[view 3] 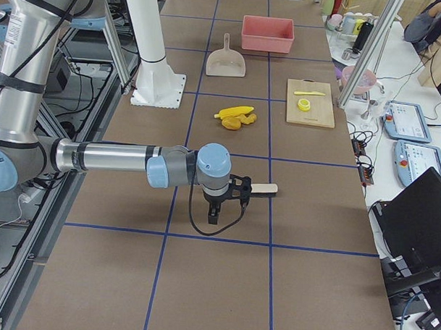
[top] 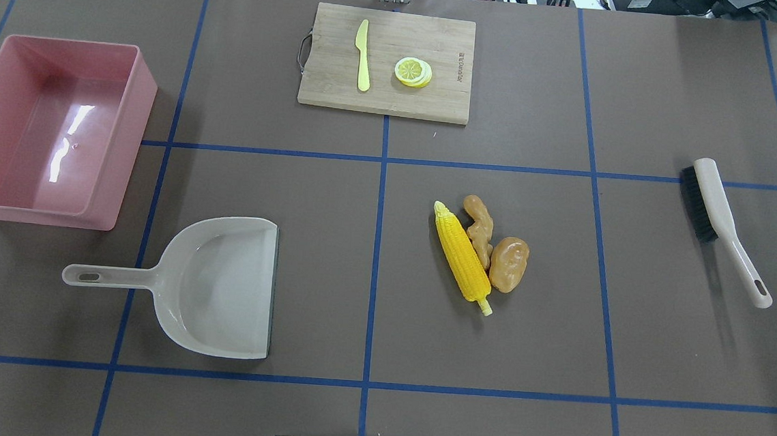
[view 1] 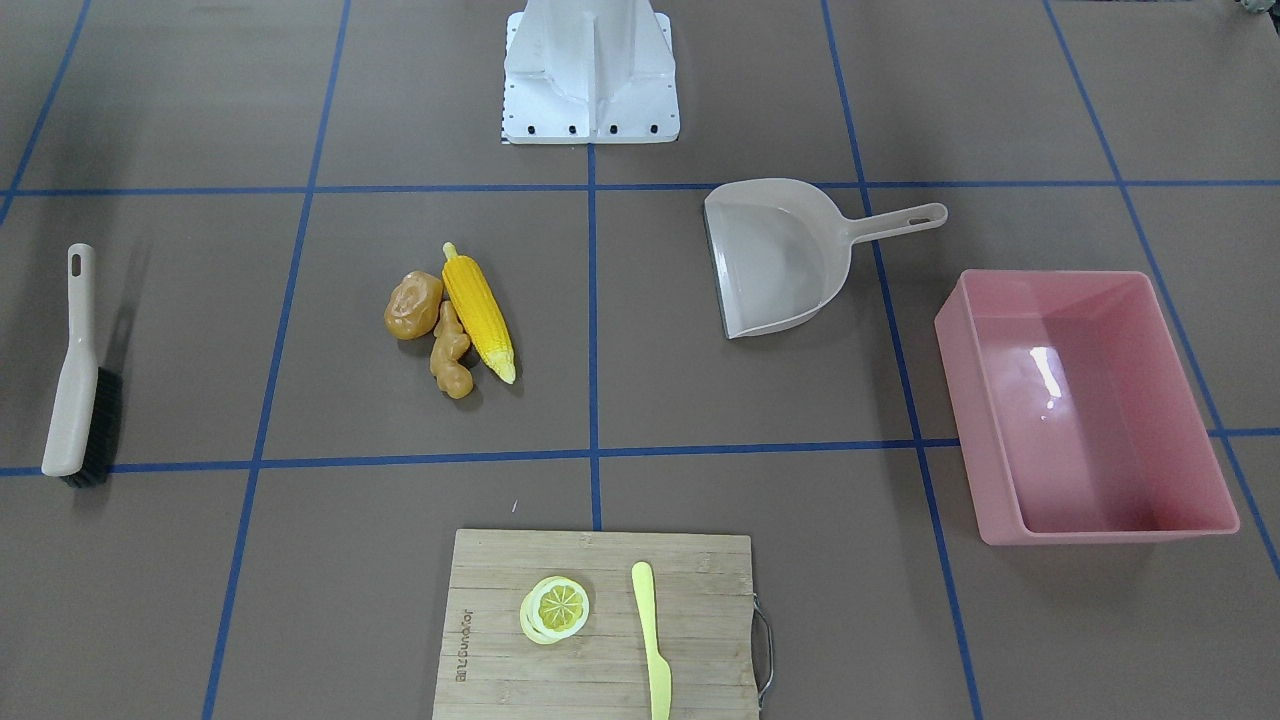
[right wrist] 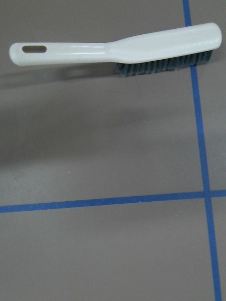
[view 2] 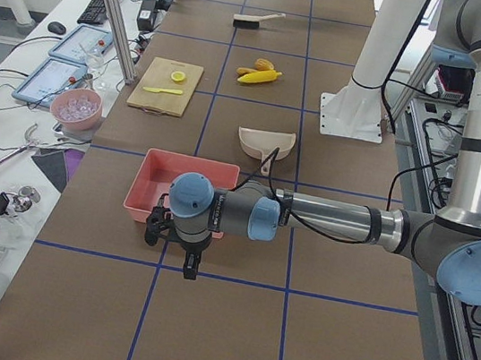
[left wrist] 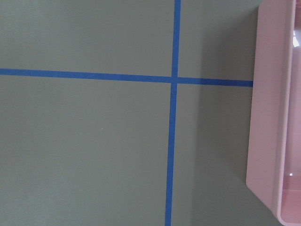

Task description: Sweep and dump trash into bin

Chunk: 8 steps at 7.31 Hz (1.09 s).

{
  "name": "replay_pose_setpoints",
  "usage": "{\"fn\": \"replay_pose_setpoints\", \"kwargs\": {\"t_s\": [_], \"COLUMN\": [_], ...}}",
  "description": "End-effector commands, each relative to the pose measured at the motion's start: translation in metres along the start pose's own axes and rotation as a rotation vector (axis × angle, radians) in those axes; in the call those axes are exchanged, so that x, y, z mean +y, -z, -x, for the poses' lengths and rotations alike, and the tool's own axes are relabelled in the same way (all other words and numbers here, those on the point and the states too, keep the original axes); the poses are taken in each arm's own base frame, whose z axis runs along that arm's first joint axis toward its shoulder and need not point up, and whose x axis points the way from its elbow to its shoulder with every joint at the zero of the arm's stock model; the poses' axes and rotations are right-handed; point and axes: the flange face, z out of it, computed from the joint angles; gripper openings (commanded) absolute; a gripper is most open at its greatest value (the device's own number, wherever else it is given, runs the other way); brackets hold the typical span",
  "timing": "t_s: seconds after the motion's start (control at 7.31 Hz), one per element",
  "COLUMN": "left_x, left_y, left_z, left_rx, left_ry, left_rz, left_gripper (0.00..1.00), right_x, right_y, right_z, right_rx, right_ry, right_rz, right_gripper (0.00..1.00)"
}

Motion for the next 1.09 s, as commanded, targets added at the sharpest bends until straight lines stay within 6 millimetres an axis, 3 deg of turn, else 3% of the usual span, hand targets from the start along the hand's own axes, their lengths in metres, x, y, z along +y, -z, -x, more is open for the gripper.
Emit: {"fn": "replay_pose_setpoints", "kwargs": {"t_s": [0.0, 0.14, 0.27, 0.41, 0.55, 0.68, 0.96], "left_x": [-0.004, -0.022, -0.038, -0.038, -0.037, -0.041, -0.038], "left_y": [0.032, 0.056, 0.067, 0.066, 0.076, 0.087, 0.081], "left_z": [-0.040, -0.074, -0.109, -0.141, -0.168, -0.213, -0.271], "left_rx": [-0.001, -0.001, 0.000, 0.005, -0.007, -0.072, -0.058], "left_ry": [-0.018, -0.031, -0.079, -0.145, -0.204, -0.311, -0.536], "left_rz": [-0.007, -0.003, -0.008, -0.008, -0.033, -0.074, -0.073], "left_gripper": [0.99, 0.99, 0.99, 0.99, 0.99, 0.99, 0.99], "right_x": [0.005, 0.002, 0.003, 0.008, 0.007, 0.006, -0.021], "right_y": [-0.021, -0.040, -0.038, -0.054, -0.057, -0.063, -0.077], "right_z": [0.034, 0.081, 0.091, 0.107, 0.107, 0.107, 0.123], "right_rx": [0.032, 0.110, 0.126, 0.132, 0.134, 0.136, 0.129], "right_ry": [-0.003, 0.031, 0.034, 0.076, 0.077, 0.079, 0.072], "right_rz": [0.053, 0.060, 0.047, 0.080, 0.087, 0.097, 0.091], "right_gripper": [1.00, 1.00, 1.00, 1.00, 1.00, 1.00, 1.00]}}
